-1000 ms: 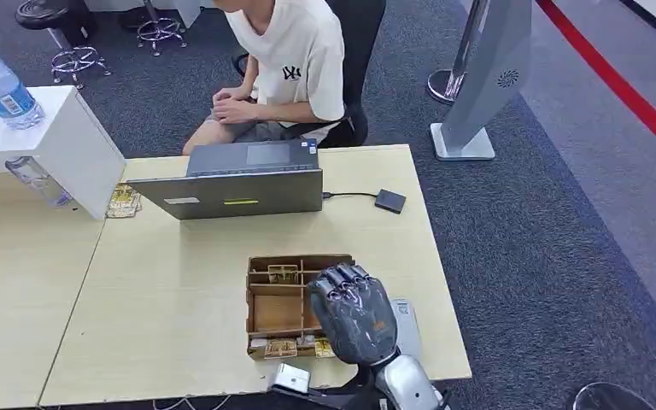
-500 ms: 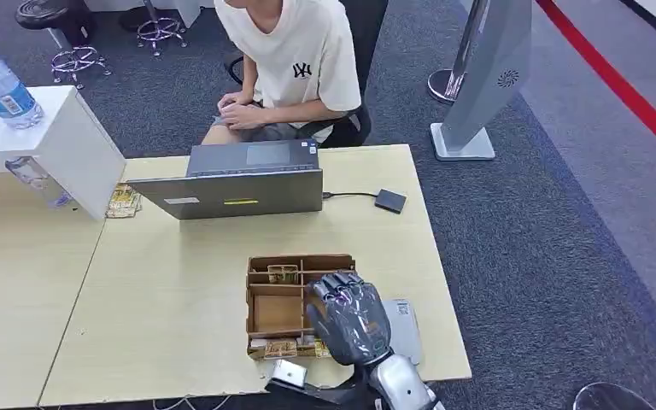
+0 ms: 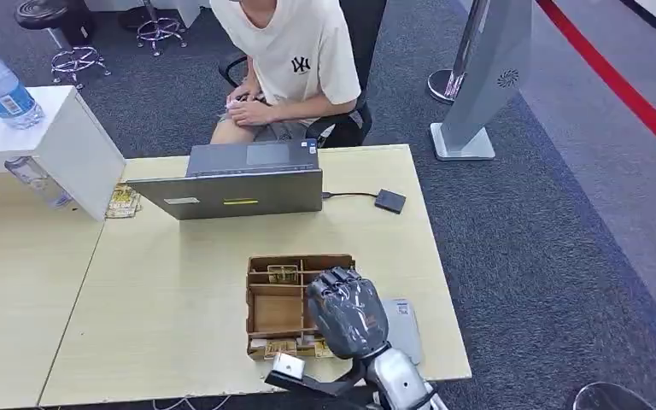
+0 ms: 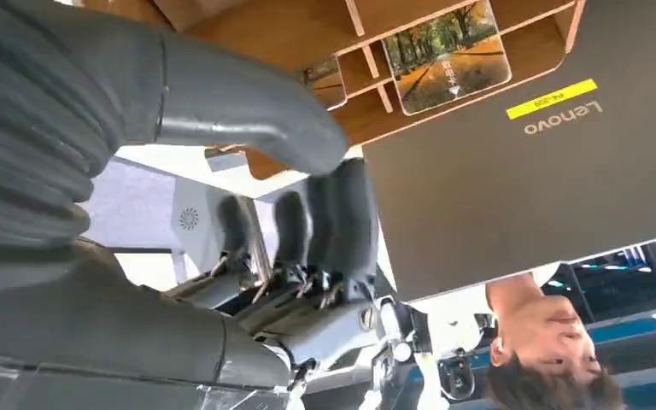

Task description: Pass the card to the sensor for recognition and then transmit it.

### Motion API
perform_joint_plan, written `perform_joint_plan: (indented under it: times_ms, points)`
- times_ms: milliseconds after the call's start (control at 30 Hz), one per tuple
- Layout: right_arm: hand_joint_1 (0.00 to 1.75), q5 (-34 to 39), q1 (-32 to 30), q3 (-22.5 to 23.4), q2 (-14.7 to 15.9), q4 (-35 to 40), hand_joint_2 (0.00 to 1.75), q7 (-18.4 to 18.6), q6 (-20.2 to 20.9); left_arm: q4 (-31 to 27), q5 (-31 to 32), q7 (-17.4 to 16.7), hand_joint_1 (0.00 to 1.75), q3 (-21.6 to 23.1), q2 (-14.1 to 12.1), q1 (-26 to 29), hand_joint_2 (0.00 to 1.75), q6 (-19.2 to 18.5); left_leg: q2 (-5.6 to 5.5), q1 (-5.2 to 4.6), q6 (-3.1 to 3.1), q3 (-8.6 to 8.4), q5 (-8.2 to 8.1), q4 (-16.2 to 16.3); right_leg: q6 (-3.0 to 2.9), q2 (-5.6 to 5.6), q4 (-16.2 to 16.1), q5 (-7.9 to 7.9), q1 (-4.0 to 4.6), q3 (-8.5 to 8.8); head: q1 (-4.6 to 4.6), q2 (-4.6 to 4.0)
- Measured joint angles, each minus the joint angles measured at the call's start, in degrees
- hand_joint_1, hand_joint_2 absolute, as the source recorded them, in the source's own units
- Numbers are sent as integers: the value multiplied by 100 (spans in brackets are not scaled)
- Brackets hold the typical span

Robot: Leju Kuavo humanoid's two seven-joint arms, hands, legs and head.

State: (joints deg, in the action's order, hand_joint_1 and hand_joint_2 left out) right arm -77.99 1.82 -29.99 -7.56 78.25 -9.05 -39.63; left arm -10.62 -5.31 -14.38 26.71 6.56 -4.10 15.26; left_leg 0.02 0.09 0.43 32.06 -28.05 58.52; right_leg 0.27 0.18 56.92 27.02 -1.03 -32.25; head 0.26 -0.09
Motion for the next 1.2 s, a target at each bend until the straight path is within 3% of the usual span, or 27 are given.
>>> perform_joint_plan:
  times_ms: [167, 367, 733, 867, 967, 1033, 1200]
  points:
    - [136, 26, 73, 2, 0, -74, 175, 17, 0, 0, 24, 2, 0, 0, 0, 0, 0, 0, 0, 0, 0, 0, 0, 0, 0, 0, 0, 0, 0, 0, 0, 0]
    - [117, 74, 150, 2, 0, -166, 175, 17, -2, 0, 33, 2, 0, 0, 0, 0, 0, -2, 0, 0, 0, 1, 0, 0, 0, 0, 0, 0, 0, 0, 0, 0]
    - [119, 173, 275, 2, 0, -387, 175, 17, -2, 0, 35, 2, 0, 0, -2, -1, 0, -24, 0, 0, 0, 0, 0, 0, 0, 0, 0, 0, 0, 0, 0, 0]
    - [96, 175, 291, 2, 0, -441, 175, 17, -2, 0, 35, 2, 0, 0, -2, -1, 0, -26, 0, 0, 0, 0, 0, 0, 0, 0, 0, 0, 0, 0, 0, 0]
    - [93, 197, 295, 4, 0, -459, 175, 20, -2, 0, 33, 2, 0, 0, -4, -1, 0, -26, 0, 0, 0, 0, 0, 0, 0, 0, 0, 0, 0, 0, 0, 0]
    - [101, 208, 306, 13, 0, -489, 175, 39, -2, 0, 35, 2, 0, 0, -4, -1, 0, -26, 0, 0, 0, 0, 0, 0, 0, 0, 0, 0, 0, 0, 0, 0]
    - [96, 258, 320, 33, 0, -557, 175, 48, -2, 0, 35, 2, 0, 0, -11, -1, 0, -26, 0, 0, 0, 0, 0, 0, 0, 0, 0, 0, 0, 0, 0, 0]
